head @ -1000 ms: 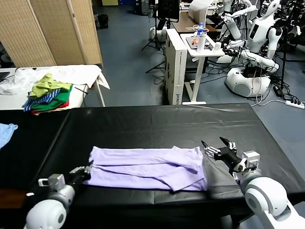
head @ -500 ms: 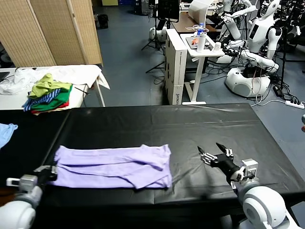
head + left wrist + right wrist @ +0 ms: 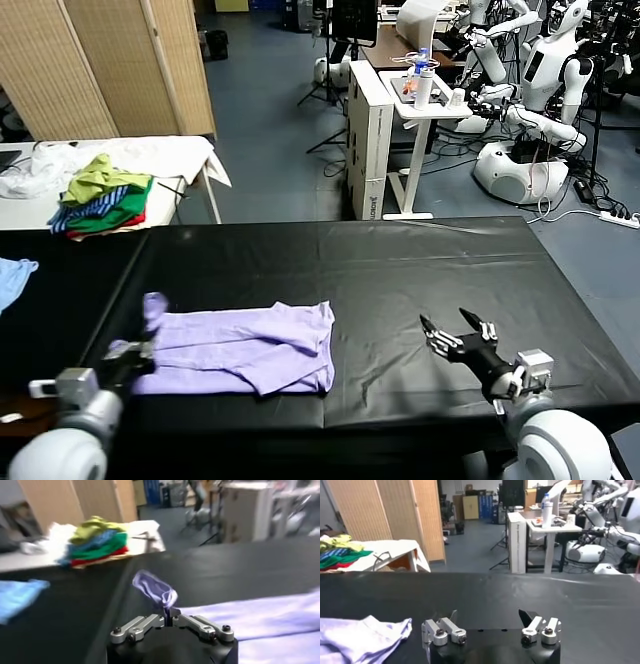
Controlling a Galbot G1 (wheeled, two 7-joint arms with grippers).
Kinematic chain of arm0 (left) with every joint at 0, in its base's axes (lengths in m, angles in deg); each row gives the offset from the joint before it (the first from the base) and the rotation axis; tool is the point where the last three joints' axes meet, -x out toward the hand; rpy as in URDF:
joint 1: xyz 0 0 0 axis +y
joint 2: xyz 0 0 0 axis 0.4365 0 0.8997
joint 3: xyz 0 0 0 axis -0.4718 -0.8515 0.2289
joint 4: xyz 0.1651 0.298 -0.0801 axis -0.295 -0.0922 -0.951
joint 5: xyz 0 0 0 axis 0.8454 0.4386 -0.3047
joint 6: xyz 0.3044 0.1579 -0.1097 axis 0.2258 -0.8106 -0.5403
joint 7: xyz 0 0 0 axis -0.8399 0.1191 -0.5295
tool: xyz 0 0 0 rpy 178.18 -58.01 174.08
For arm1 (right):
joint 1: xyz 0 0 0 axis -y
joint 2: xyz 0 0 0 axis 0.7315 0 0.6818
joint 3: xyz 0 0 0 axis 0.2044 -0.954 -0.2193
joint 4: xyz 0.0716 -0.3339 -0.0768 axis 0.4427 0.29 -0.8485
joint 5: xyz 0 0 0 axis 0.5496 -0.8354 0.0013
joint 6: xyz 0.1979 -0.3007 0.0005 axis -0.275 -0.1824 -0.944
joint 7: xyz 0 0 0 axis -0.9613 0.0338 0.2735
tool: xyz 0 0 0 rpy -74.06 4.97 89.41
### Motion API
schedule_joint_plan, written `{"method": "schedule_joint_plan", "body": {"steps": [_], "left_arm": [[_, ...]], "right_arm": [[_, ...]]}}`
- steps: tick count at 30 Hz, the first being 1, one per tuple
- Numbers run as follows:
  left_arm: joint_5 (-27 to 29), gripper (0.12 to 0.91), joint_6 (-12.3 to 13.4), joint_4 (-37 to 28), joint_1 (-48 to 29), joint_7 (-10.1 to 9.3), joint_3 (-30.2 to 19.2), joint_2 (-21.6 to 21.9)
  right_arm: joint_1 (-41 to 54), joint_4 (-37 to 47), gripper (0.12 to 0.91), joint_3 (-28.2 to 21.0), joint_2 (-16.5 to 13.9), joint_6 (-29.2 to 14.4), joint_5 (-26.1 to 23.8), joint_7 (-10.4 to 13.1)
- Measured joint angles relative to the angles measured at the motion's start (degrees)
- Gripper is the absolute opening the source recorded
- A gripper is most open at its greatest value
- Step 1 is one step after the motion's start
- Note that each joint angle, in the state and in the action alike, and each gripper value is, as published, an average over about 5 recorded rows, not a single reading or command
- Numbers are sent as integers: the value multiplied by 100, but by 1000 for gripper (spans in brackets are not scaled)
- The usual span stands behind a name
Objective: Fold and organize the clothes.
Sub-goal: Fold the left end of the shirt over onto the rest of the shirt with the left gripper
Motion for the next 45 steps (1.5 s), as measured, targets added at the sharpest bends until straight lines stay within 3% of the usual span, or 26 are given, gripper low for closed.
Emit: {"method": "schedule_joint_plan", "body": {"steps": [12,27,35,45], "left_arm": [[-364,186,-110,166,-296,-114,-1113,-527],[-549,186,-143,-75,-644,-173,-1680,-836],[-388,186,-93,-318,-741,-155,-1833,-1027],[326,186,99,-668,-792,-5,-1978,-1330]], "right_arm": [[-194,75,907,-72,187,-10,-206,-11],[-257,119,907,-162,335,-1,-364,-13],[-240,182,907,-230,378,11,-443,-18],[-172,234,907,-371,338,23,-491,-54]]}}
